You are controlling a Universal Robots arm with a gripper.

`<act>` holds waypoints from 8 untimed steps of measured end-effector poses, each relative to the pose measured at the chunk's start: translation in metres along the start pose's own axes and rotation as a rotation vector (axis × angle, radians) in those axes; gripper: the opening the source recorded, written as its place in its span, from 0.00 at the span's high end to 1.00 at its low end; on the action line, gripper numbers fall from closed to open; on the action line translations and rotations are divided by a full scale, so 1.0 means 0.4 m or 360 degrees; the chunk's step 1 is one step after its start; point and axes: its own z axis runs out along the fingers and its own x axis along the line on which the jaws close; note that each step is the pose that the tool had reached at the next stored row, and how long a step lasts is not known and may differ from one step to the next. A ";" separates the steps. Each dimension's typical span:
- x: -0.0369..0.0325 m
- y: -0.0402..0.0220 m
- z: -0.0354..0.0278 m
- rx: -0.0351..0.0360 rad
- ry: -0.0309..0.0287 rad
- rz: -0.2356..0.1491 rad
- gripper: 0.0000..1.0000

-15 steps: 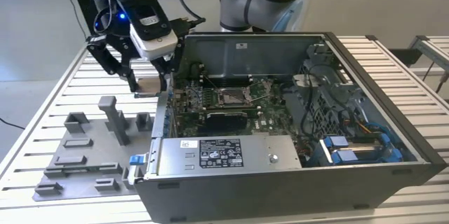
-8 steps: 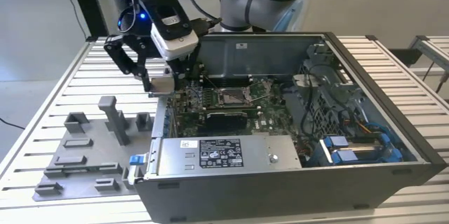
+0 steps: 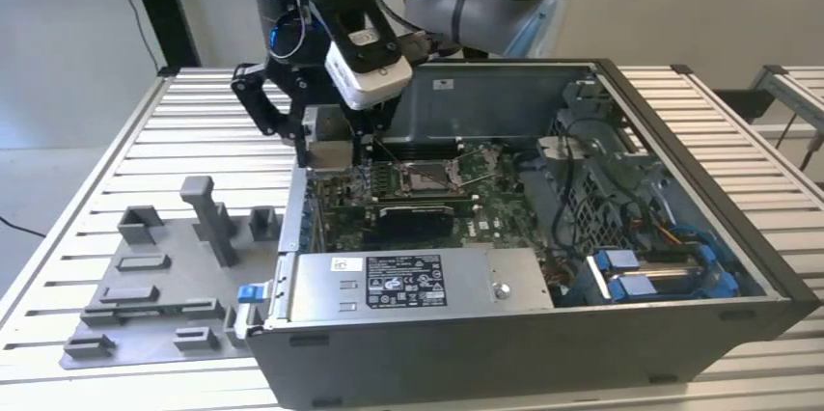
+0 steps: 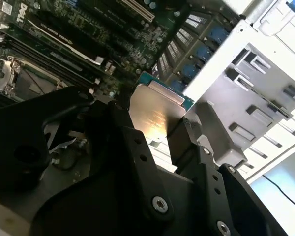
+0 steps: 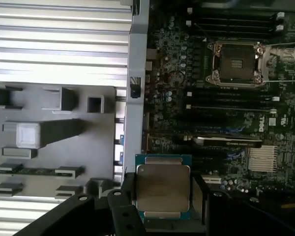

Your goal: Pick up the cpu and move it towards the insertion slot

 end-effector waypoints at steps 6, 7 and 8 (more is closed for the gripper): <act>-0.061 -0.002 0.000 0.0000 0.00000 0.0000 1.00; -0.070 -0.002 0.000 0.0000 -0.00001 0.0000 1.00; -0.081 -0.003 0.000 0.0000 -0.00001 0.0000 1.00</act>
